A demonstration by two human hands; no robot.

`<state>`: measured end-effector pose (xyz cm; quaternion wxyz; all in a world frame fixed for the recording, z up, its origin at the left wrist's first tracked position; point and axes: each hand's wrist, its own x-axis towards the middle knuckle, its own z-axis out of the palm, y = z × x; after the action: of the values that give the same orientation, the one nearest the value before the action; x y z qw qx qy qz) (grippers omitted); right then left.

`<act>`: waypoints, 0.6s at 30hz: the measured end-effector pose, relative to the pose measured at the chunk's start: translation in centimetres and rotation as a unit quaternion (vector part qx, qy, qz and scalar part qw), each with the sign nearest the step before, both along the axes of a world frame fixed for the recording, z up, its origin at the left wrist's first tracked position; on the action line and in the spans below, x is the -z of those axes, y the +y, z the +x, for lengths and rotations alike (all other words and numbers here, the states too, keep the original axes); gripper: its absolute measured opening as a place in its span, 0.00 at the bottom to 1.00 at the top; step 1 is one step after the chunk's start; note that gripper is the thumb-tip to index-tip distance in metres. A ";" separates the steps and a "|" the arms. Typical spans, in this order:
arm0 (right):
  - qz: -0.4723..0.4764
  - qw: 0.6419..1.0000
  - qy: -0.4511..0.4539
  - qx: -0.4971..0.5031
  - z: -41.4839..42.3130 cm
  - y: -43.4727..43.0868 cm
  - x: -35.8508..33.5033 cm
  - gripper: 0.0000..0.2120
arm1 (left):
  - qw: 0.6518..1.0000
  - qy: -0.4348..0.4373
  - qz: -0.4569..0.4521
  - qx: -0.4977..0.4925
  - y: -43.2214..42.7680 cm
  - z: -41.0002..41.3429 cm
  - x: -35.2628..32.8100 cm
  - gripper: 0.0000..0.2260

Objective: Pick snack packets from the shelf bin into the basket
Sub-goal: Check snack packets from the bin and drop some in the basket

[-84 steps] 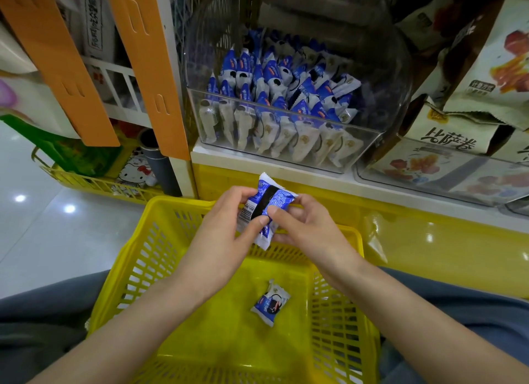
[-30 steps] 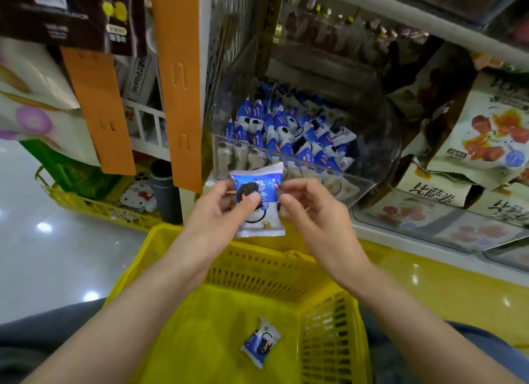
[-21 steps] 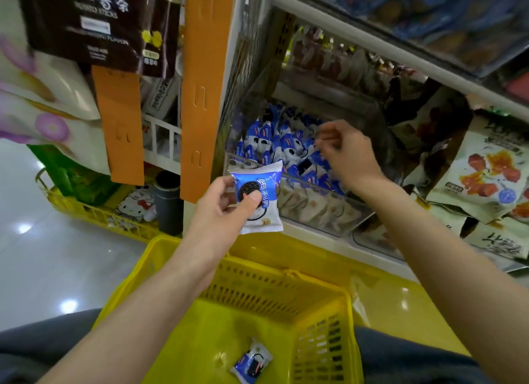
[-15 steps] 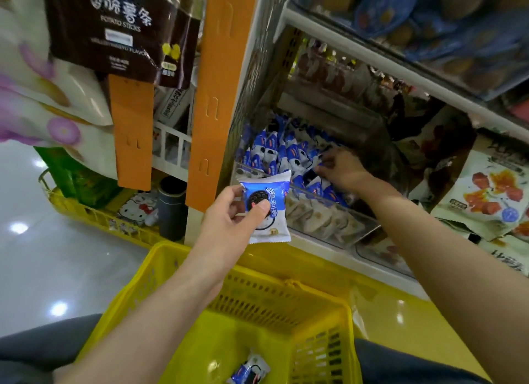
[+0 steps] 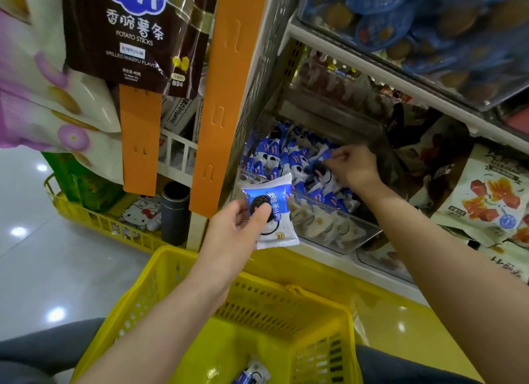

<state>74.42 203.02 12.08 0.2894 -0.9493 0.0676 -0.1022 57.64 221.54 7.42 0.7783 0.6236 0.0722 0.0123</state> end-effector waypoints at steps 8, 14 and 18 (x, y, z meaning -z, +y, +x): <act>0.196 0.972 -0.103 -0.079 -7.6 1.7 -3.8 0.05 | 0.999 0.025 -0.017 -0.030 0.4 0.2 -0.1 0.11; 0.183 0.978 -0.046 -0.086 -12.0 3.1 -0.2 0.11 | 0.998 0.029 -0.060 -0.006 0.4 -0.2 -0.2 0.11; 0.228 0.969 0.011 -0.094 -12.8 4.1 0.5 0.10 | 1.000 0.022 -0.017 0.014 0.1 -0.6 0.0 0.16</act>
<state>61.59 207.07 11.59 0.5061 -0.8612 0.0027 -0.0456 56.99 221.67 7.41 0.7869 0.6116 0.0807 -0.0139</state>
